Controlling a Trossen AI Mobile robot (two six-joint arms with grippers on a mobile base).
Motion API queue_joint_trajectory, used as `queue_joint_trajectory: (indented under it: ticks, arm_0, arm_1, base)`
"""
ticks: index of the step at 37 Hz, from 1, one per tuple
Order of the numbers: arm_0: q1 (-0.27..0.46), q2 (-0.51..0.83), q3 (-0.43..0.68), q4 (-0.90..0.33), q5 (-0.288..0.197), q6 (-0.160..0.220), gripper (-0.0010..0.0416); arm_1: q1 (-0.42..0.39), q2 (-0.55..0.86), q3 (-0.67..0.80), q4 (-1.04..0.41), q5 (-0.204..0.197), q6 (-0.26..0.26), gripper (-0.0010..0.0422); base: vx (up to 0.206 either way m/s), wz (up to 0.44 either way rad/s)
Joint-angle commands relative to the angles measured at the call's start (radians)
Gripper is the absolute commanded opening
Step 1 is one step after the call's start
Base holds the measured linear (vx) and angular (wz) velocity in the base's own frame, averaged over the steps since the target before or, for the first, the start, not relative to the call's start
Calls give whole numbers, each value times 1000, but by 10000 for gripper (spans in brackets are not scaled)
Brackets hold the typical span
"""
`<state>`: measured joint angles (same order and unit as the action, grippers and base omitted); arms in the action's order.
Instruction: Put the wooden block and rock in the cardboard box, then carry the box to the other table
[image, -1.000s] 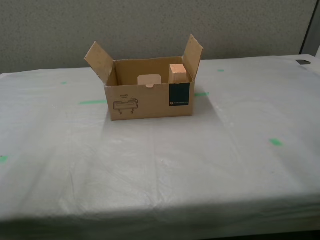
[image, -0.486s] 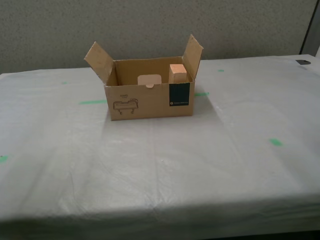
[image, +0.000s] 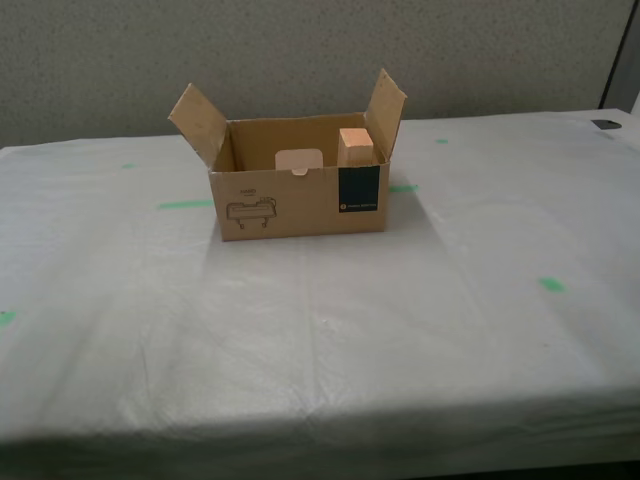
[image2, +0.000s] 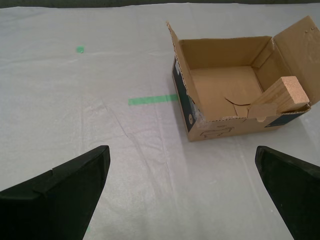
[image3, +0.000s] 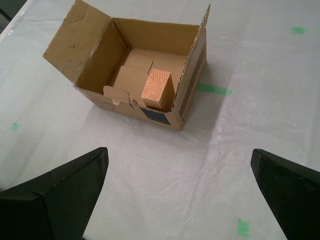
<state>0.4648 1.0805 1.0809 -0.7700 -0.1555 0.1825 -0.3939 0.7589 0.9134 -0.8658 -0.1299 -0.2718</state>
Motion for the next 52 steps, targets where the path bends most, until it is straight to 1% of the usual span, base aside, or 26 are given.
queue_joint_trajectory:
  ticks: [1, 52]
  arm_0:
    - [1, 0, 1, 0, 4, 1, 398]
    - [1, 0, 1, 0, 4, 1, 398]
  arm_1:
    - [0, 0, 1, 0, -1, -2, 398]
    - [0, 0, 1, 1, -1, -2, 398]
  base:
    - [0, 0]
    - [0, 0]
